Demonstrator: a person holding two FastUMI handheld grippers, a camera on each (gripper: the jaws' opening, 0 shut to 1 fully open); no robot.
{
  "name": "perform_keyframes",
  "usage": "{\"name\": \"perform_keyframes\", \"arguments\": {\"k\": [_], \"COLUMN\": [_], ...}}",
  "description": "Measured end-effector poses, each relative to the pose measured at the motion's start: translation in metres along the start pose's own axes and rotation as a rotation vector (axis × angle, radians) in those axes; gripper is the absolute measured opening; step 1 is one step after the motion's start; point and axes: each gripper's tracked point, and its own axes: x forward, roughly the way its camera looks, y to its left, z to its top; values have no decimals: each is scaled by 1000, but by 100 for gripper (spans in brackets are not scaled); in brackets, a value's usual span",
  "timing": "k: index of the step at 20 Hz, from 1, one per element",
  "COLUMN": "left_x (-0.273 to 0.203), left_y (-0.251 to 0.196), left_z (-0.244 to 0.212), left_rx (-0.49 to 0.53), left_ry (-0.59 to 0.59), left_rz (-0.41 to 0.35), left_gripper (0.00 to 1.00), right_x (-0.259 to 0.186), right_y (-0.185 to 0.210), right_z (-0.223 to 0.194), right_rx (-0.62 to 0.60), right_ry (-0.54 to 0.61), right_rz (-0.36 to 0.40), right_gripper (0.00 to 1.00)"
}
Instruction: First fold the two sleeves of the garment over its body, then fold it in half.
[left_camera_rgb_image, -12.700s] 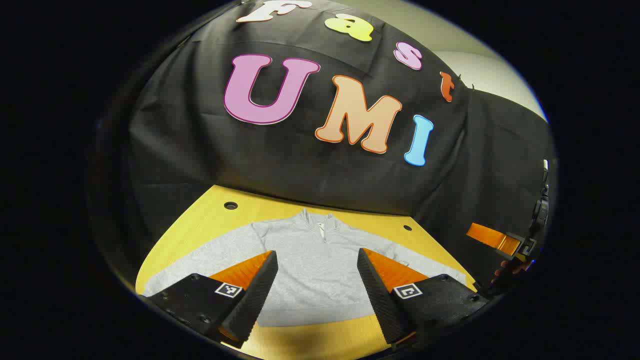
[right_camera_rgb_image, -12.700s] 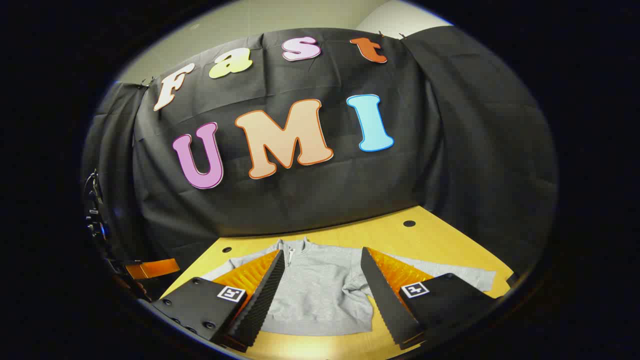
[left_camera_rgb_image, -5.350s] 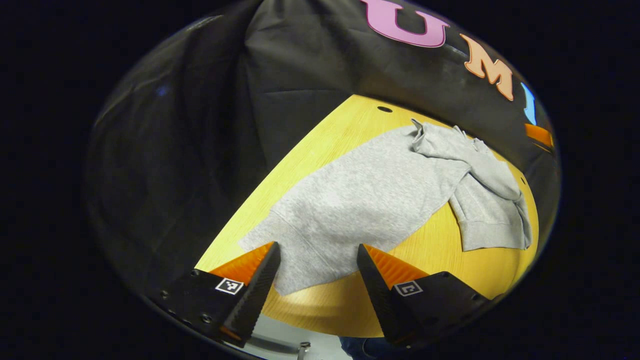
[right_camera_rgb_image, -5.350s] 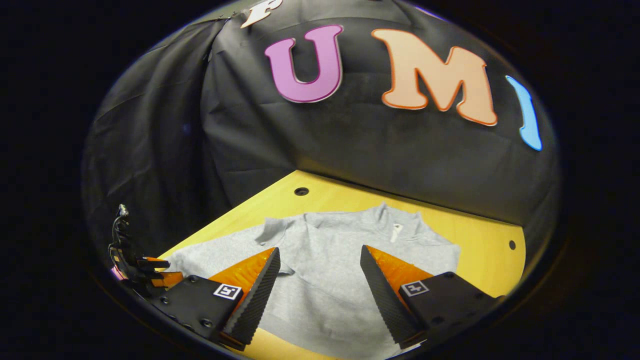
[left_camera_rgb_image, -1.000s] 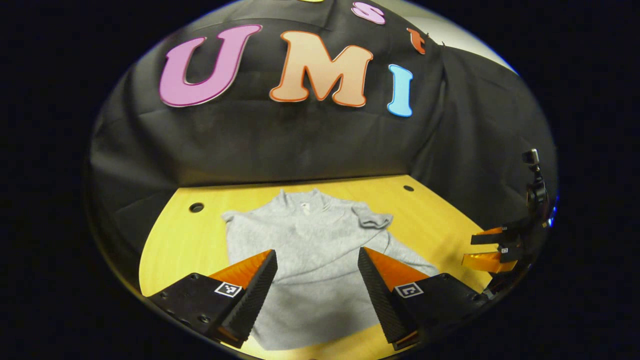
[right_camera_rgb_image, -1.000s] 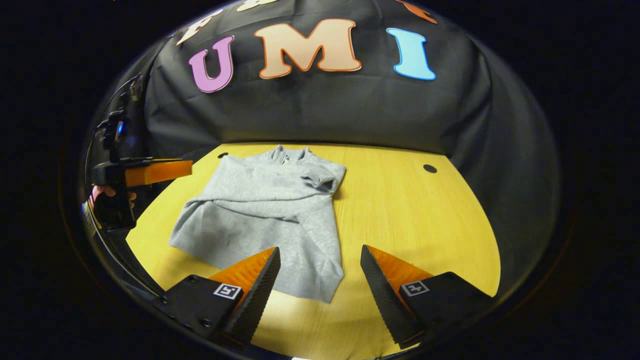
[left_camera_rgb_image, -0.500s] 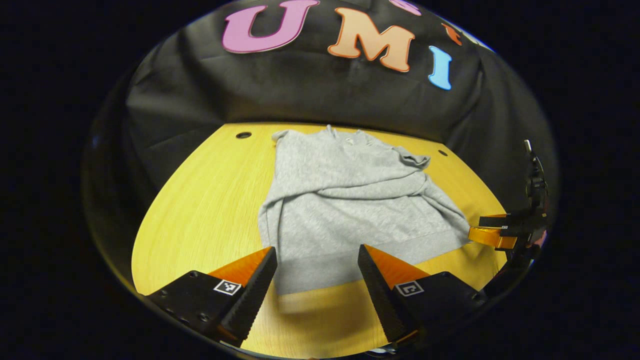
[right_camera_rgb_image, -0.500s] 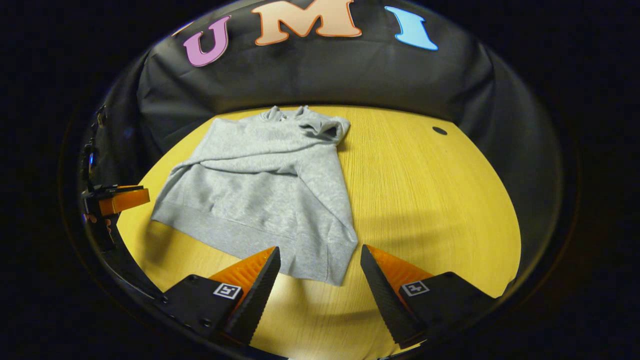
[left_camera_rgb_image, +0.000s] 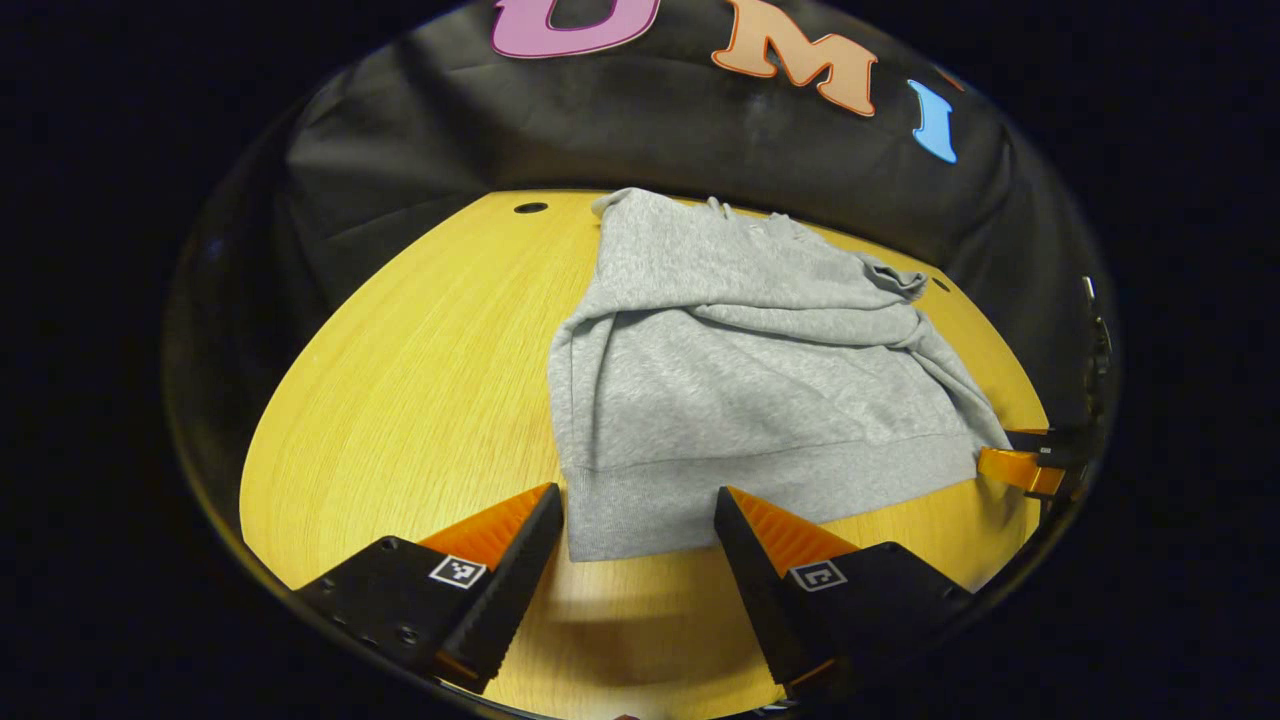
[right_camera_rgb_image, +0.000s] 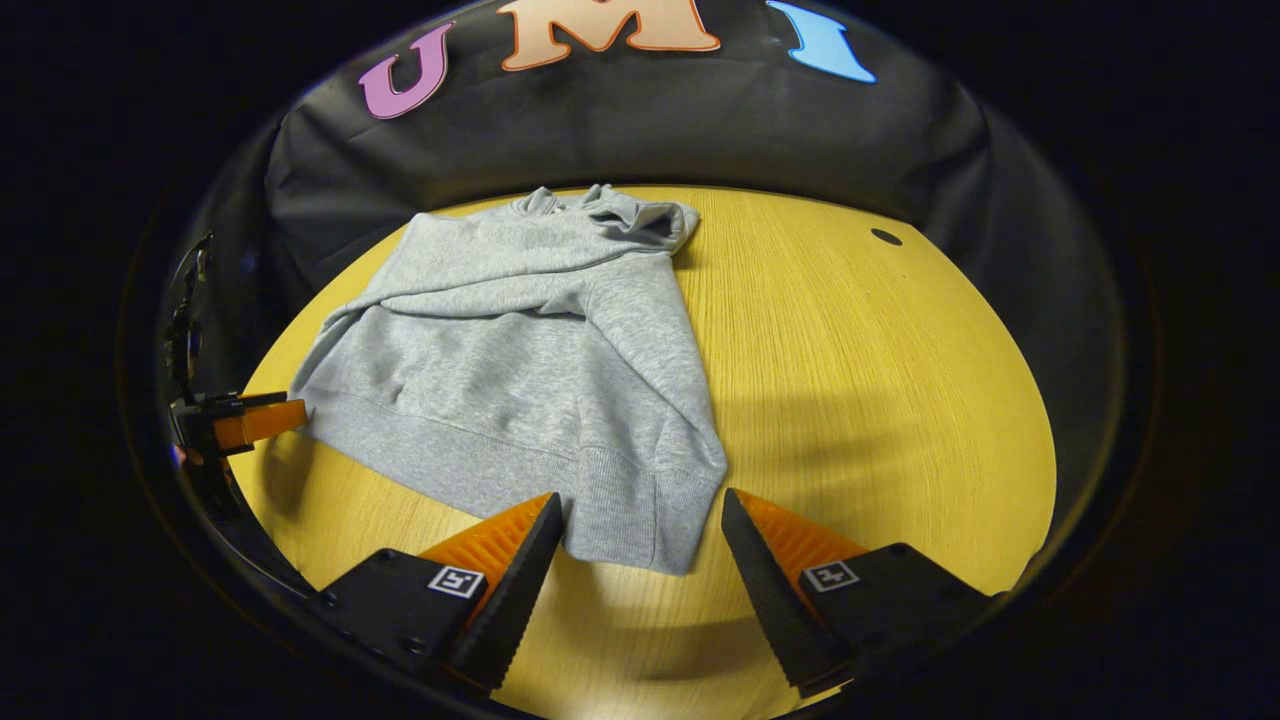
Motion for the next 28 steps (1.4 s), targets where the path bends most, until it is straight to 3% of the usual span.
{"name": "perform_keyframes", "arguments": {"k": [3, 4, 5, 6, 7, 8, 9, 10, 11, 13, 14, 21, 25, 28], "left_x": [6, 6, 7, 7, 9, 8, 10, 10, 11, 14, 14, 6, -15, -22], "left_y": [-1, -5, -6, -8, -10, -13, -16, -21, -26, -28, -27, -31, -37, -40], "left_z": [-1, 2, 1, 3, 2, 2, 3, 3, 4, 4, 3, 12, 47, 76], "left_rx": [42, 50, 48, 42, 41, 41, 43, 38, 24, 11, 5, -57, -172, -196], "left_ry": [-1, -9, -7, -18, -15, -15, -14, -9, -6, 5, 15, 22, -53, -111], "left_rz": [28, 26, 22, 20, 7, -8, -29, -55, -71, -72, -71, -105, -163, -184], "left_gripper": [93, 92, 92, 83, 75, 70, 53, 48, 25, 6, 4, 0, 0, 0], "right_x": [-2, 0, -1, 0, -2, -2, 0, -3, -1, -2, -2, -21, -34, -37], "right_y": [5, 6, 10, 11, 15, 18, 27, 30, 31, 30, 31, 33, 36, 37], "right_z": [0, 0, -1, 0, -1, -1, -2, -4, -2, -2, -3, 25, 60, 87], "right_rx": [-9, -16, -20, -24, -26, -28, -20, -1, -10, -8, -9, -1, 17, 16], "right_ry": [3, 3, 8, 6, 11, 13, 23, 31, 29, 30, 36, -20, -88, -133], "right_rz": [14, 19, 35, 46, 61, 72, 110, 111, 113, 108, 108, 117, 139, 144], "right_gripper": [98, 84, 84, 72, 68, 55, 49, 32, 14, 12, 5, 5, 5, 5]}}
